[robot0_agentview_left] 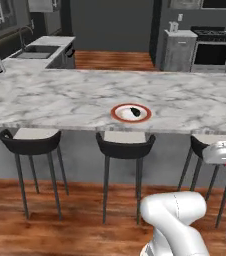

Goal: Take the cheese, fish, and eggplant from the fridge and place them on the plate on the dining counter to create an appetizer plate.

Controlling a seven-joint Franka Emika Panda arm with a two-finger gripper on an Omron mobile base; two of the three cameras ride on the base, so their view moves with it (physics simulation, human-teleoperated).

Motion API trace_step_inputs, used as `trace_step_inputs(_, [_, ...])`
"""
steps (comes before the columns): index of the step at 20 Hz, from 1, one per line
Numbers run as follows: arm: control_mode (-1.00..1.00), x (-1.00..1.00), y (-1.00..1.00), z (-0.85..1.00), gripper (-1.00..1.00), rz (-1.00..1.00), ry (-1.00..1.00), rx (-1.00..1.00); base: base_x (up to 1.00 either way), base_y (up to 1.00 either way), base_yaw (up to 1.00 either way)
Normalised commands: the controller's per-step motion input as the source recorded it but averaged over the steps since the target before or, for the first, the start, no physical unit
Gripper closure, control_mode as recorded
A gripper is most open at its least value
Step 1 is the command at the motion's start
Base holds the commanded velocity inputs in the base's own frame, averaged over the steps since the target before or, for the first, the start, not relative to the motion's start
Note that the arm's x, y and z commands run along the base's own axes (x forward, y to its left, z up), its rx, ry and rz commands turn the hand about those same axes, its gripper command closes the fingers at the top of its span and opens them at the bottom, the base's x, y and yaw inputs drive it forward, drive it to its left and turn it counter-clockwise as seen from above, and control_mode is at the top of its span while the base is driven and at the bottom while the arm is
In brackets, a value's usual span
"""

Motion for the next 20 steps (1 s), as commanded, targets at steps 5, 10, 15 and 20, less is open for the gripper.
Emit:
trace_step_inputs(5, [1.0,0.0,0.0,0.0,1.0,0.0,0.0,0.0,0.87,1.0,-0.46])
trace_step_inputs(10, [1.0,0.0,0.0,0.0,1.0,0.0,0.0,0.0,0.99,0.6,-0.28])
trace_step_inputs(15, [1.0,0.0,0.0,0.0,1.0,0.0,0.0,0.0,1.0,0.02,-0.1])
trace_step_inputs(20, [1.0,0.0,0.0,0.0,1.0,0.0,0.0,0.0,0.91,-0.29,-0.04])
